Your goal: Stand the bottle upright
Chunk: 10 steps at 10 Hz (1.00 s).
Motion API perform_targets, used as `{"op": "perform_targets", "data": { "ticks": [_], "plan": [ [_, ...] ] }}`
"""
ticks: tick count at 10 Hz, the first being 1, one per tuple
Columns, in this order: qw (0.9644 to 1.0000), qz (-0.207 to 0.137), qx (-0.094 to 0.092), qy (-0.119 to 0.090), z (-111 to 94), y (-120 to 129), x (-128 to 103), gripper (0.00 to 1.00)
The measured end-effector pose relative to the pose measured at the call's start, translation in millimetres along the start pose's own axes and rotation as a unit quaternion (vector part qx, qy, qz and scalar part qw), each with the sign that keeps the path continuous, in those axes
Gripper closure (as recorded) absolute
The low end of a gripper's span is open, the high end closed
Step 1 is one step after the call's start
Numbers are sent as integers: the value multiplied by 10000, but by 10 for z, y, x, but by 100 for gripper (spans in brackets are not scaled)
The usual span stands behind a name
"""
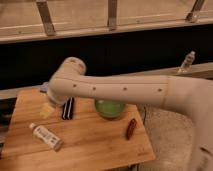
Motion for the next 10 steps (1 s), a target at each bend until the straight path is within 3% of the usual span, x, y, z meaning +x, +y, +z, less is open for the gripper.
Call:
{"op": "perform_targets", "data": {
  "ticks": [3,8,10],
  "plan": [
    [9987,-382,-286,174,450,315,-393,20],
    [9973,-541,-395,297,521,381,-386,20],
    [9955,-638,-537,444,775,556,-519,20]
  ]
}}
